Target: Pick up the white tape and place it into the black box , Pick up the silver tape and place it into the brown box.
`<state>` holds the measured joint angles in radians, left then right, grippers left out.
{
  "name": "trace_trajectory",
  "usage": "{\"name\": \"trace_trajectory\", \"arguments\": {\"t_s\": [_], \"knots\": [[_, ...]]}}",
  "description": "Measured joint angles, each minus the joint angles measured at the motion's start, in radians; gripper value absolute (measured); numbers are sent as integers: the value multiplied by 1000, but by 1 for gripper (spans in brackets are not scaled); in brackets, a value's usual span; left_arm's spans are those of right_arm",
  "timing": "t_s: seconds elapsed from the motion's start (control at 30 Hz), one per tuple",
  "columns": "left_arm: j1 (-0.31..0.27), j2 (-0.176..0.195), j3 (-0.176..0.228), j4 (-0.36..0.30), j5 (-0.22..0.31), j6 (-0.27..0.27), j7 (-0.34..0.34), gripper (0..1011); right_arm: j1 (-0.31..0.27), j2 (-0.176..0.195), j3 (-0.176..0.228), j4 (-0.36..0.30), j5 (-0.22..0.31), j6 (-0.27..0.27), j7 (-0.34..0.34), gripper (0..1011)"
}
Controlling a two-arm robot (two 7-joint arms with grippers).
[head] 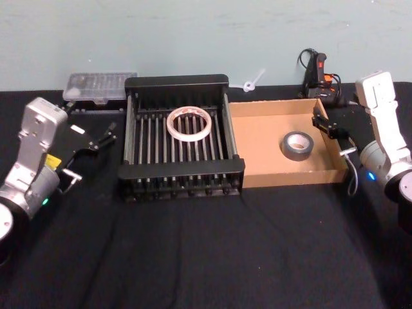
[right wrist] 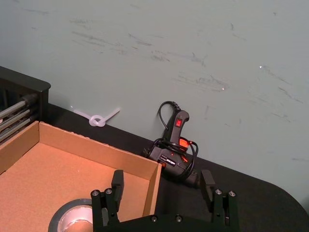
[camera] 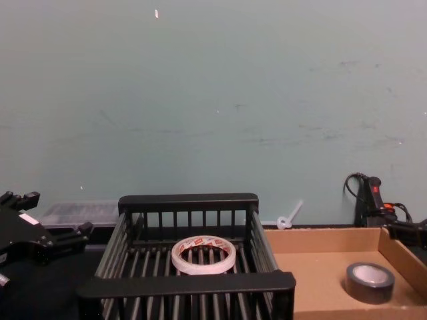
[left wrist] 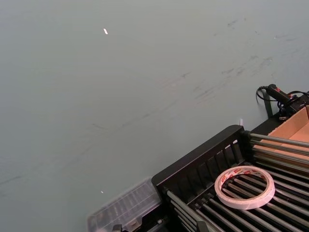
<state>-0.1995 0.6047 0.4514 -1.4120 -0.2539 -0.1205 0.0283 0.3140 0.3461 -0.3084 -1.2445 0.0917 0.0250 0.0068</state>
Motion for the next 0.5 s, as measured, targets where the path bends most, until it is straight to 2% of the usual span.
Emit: {"name": "trace_trajectory", "arguments": {"t_s": [0.5], "knots": [[0,0,0,0,0,0,0,1002,0,0,0,0,0,0,0,1002]]}}
